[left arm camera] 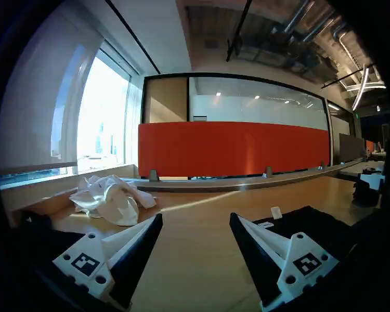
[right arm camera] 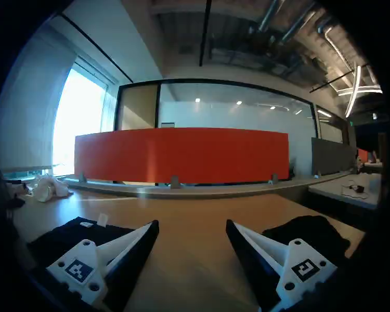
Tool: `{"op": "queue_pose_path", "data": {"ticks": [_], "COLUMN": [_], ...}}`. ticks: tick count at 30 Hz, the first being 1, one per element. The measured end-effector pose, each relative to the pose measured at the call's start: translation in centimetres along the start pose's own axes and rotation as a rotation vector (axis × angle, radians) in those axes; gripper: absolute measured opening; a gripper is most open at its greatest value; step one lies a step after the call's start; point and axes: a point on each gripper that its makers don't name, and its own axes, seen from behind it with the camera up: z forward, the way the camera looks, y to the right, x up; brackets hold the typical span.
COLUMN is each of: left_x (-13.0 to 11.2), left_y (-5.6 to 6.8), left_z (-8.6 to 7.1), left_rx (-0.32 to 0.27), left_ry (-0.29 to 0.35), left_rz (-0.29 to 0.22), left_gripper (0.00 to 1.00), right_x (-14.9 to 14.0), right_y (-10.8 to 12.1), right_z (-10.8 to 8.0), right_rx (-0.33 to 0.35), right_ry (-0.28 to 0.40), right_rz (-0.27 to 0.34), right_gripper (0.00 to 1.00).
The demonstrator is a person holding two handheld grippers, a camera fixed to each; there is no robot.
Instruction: Fold towel
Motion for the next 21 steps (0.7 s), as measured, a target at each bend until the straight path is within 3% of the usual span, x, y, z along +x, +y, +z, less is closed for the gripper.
{"op": "queue_pose_path", "data": {"ticks": [6, 9, 21], "left_x": [0.1, 1.3, 11.6], "left_y": [-0.4, -0.4, 0.5], "left_z": [0.0, 0.0, 0.2], "left_rx": [0.016, 0.021, 0.014], "left_ry": [-0.002, -0.005, -0.013], "left_rz": [-0.002, -0.002, 0.016], "left_gripper": [0.96, 0.96, 0.96], "right_x": [0.2, 1.6, 12.1], "right_y": [0.2, 0.1, -0.2], "right_z": [-0.1, -0.2, -0.6], "right_rx": [-0.010, -0.012, -0.016], "right_ry": [-0.013, -0.013, -0.002], "right_rz": [-0.006, -0.020, -0.017], "right_gripper": [1.00, 1.00, 1.00]}}
